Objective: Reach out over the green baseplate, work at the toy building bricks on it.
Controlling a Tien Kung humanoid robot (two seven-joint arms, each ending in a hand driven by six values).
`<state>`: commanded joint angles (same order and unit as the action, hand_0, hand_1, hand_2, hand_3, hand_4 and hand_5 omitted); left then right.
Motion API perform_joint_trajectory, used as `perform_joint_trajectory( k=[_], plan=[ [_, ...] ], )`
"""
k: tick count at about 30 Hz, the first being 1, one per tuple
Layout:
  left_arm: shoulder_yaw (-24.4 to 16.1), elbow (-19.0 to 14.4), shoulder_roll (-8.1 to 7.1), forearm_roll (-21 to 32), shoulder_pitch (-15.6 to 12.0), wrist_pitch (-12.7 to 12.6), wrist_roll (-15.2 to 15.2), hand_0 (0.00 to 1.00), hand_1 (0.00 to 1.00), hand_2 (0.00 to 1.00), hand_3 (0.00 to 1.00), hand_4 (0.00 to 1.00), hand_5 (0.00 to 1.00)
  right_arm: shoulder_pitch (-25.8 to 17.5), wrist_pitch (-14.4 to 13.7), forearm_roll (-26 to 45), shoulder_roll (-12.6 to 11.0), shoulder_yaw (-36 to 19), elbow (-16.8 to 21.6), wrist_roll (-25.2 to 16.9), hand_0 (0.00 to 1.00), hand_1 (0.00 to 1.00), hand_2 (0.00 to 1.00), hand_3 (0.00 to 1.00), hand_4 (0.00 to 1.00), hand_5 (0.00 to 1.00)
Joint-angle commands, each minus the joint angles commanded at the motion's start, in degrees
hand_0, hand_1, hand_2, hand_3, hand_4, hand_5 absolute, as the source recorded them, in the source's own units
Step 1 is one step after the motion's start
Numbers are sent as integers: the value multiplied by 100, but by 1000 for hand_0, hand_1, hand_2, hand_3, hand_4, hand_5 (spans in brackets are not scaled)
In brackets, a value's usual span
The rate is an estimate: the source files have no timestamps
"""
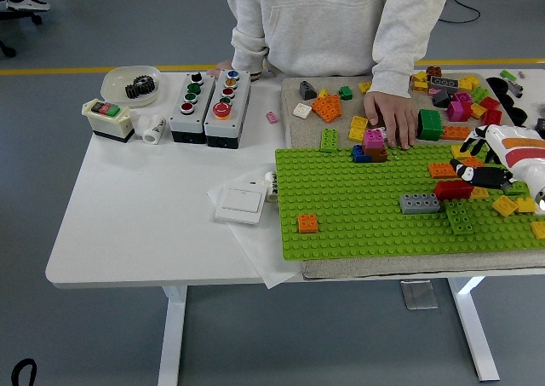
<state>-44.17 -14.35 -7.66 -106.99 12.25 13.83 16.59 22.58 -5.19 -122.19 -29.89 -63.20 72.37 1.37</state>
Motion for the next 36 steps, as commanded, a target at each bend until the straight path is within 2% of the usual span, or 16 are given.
perform_joint_trajectory(
  k=[4, 5, 10, 20, 29, 36],
  plan=[
    [13, 5, 2, 29, 2, -14, -5, 773, 763, 766, 605, 684, 595, -62, -89, -49, -296, 299, -262, -732, 392, 516, 599, 559, 732, 518],
    [9, 8, 3, 26, 2, -18, -10, 772, 763, 767, 607, 684, 596, -58, -163, -90, -361, 378, -326, -940, 508, 582, 620, 559, 737, 506],
    [-24, 11, 12, -4, 4, -23, -20, 772, 763, 767, 607, 684, 596, 44, -546, -227, -540, 645, -585, -1405, 508, 582, 620, 559, 737, 506],
    [-19, 7, 19, 28, 13, -29, -23, 772, 763, 767, 607, 684, 595, 362, -1050, -161, -587, 990, -1065, -1680, 530, 615, 642, 563, 747, 512],
    [9, 3, 16, 67, 20, -31, -16, 772, 763, 767, 607, 684, 595, 610, -1059, -91, -528, 1307, -1533, -1713, 555, 624, 645, 566, 750, 508],
    [7, 5, 16, 62, -1, -38, -18, 772, 764, 767, 607, 684, 595, 546, -1023, -96, -577, 1216, -1415, -1708, 564, 626, 655, 574, 764, 504]
  ],
)
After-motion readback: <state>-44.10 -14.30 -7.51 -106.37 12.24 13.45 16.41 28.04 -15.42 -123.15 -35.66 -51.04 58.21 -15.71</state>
